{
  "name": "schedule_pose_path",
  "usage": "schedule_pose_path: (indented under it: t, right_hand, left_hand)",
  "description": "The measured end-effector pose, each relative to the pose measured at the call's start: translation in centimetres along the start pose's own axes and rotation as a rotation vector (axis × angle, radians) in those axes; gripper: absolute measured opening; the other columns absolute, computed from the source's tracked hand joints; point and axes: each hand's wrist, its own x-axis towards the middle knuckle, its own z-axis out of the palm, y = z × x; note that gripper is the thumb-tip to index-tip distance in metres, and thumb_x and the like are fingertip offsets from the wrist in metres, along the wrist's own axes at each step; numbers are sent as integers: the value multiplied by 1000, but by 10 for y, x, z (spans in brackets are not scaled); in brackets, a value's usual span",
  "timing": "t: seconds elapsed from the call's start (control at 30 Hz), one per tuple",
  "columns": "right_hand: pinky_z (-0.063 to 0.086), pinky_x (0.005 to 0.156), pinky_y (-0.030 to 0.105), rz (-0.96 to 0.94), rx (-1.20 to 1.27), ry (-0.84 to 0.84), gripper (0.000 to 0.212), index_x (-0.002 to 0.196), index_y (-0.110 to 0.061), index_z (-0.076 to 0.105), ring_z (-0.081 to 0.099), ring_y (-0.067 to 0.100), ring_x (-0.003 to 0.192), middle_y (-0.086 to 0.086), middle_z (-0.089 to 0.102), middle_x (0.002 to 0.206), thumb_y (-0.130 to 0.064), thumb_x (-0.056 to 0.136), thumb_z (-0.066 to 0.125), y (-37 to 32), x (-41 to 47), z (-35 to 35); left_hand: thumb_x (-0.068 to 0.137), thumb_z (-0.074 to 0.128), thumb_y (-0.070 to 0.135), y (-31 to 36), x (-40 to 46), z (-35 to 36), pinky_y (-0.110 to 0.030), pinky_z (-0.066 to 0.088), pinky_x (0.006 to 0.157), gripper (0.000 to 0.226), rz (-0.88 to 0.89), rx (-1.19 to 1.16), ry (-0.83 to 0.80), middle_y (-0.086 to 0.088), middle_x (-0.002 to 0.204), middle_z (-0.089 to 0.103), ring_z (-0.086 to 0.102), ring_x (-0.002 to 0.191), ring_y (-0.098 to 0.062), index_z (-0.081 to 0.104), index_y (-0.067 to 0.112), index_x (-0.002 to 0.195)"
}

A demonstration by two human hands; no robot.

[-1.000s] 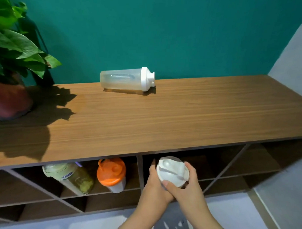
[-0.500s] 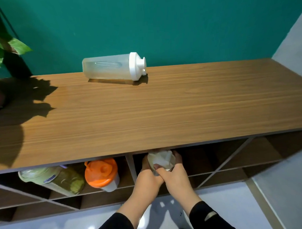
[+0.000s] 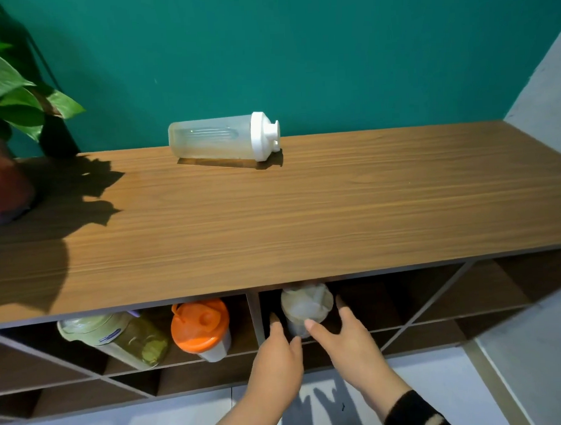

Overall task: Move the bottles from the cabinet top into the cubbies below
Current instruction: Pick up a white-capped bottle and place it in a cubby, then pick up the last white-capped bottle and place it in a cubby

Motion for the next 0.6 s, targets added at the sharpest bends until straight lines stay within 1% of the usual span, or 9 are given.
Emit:
schedule_pose_path:
  t: [0.07,0.1,0.17,0.2,0.27,0.33,0.4,0.5,0.6]
  right_hand:
    - [47,101,27,-17,39,-54,58,145,-16,51,58,12,125,-2,60,139,-40,94,64,-5,-23,-17]
    - [52,96,26,-44,106,-72,48,140,-15,58,64,9,117,-2,69,130,-34,96,63,-10,-37,-25]
    - [62,75,27,-141,252,-66,22,110,-13,76,75,12,91,2,81,94,-22,97,60,-27,-64,-38]
    - [63,68,29,-223,282,-5,21,95,-14,79,76,16,84,4,81,83,-18,97,59,-39,-76,-42]
    - [62,70,27,-451,277,144,24,81,-20,79,75,17,80,0,79,80,-20,95,59,-70,-87,-50]
    - [56,75,18,-637,215,228,22,85,-24,78,72,7,84,-7,78,85,-27,95,59,-103,-77,-56]
    - [53,78,15,-702,90,227,18,99,-26,74,67,1,93,-10,75,94,-30,98,56,-127,-43,-57]
    - [45,98,24,-649,-127,207,34,131,-24,62,58,7,120,-7,66,126,-36,101,51,-144,22,-52]
    - [39,104,30,-626,-304,232,46,142,-22,54,52,16,131,-2,59,141,-42,101,48,-152,56,-49]
  left_hand:
    - [103,44,26,2,-27,-12,-19,43,96,51,79,-9,25,0,136,63,58,120,-11,33,29,153]
    - [102,46,24,5,-40,-20,-20,44,102,45,138,11,41,5,133,66,59,120,-8,45,41,144]
    - [98,52,21,8,-62,-41,-20,51,94,37,312,-3,132,15,107,74,65,104,-1,61,55,110]
    - [97,55,20,10,-68,-53,-16,52,86,33,410,-50,192,18,97,74,66,97,2,66,51,100]
    - [93,56,21,18,-67,-79,-9,49,80,23,637,-129,337,20,94,73,67,94,5,72,37,97]
    - [93,53,25,36,-50,-107,-10,48,84,22,807,-108,479,18,99,71,64,97,6,71,27,104]
    - [95,54,23,56,-22,-133,-17,47,92,28,850,14,548,14,112,66,58,106,2,65,23,120]
    - [94,59,26,78,31,-165,-33,42,110,47,773,243,613,7,136,56,46,127,-5,50,22,140]
    - [93,61,37,93,82,-189,-45,35,118,65,696,413,643,2,151,45,38,140,-16,36,22,150]
